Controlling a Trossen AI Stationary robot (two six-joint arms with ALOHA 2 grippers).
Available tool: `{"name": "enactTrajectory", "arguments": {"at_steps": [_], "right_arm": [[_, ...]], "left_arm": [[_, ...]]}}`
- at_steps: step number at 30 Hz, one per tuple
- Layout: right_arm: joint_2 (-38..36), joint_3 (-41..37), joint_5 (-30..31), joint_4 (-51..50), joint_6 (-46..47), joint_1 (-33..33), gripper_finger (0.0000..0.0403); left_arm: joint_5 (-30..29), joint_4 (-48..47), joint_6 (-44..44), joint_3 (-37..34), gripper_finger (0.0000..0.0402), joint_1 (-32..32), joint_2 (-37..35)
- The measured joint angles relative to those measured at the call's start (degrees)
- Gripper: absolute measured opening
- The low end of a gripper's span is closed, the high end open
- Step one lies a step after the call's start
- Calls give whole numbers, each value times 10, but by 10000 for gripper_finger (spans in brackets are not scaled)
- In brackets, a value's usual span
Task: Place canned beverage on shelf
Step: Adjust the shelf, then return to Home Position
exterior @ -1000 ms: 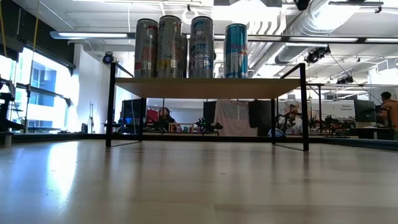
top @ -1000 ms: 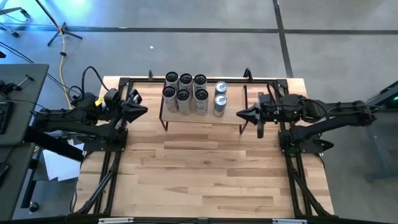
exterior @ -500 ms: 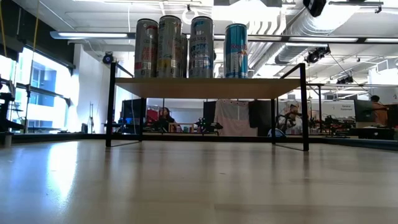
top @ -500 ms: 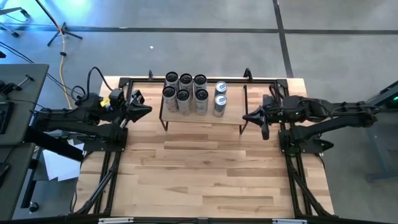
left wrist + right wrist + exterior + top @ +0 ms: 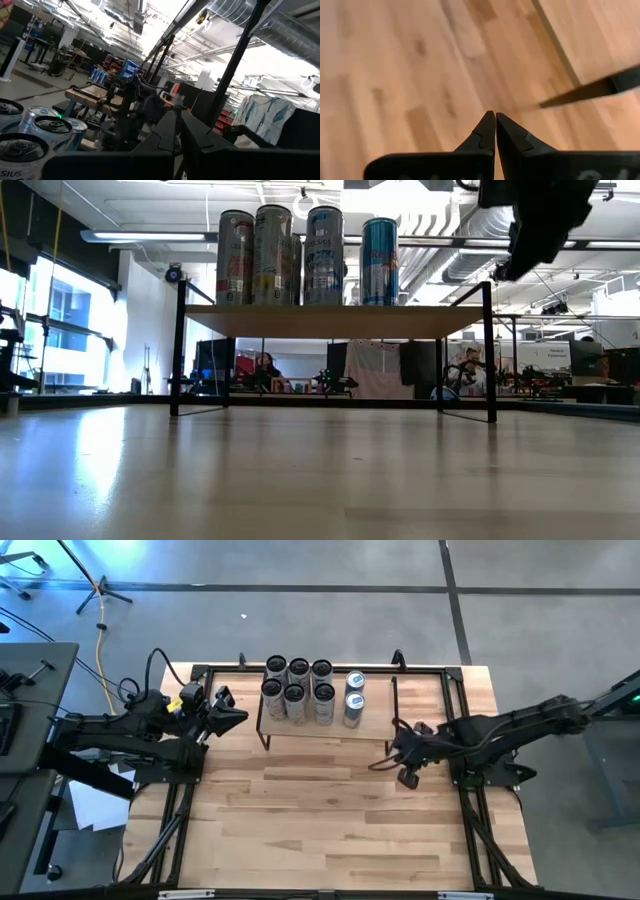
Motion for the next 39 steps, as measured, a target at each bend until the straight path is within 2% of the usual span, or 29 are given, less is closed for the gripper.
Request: {"name": "enactTrajectory", "arguments": {"at_steps": [2, 6, 17, 32, 39], "right_arm": [[19, 0, 22, -12, 3, 4, 0], [39, 0, 26, -16, -16, -13, 0], [35, 0, 17, -24, -118, -95, 0], [35, 0, 24, -19, -173, -152, 0], [11, 0, -42, -14, -169, -146, 0]], "left_arm": [[0, 0, 5, 0, 0, 0, 0], [0, 0, 10, 0, 0, 0, 0], [0, 0, 10, 0, 0, 0, 0], [0, 0, 10, 0, 0, 0, 0], [12, -1, 17, 0, 0, 0, -1]]}}
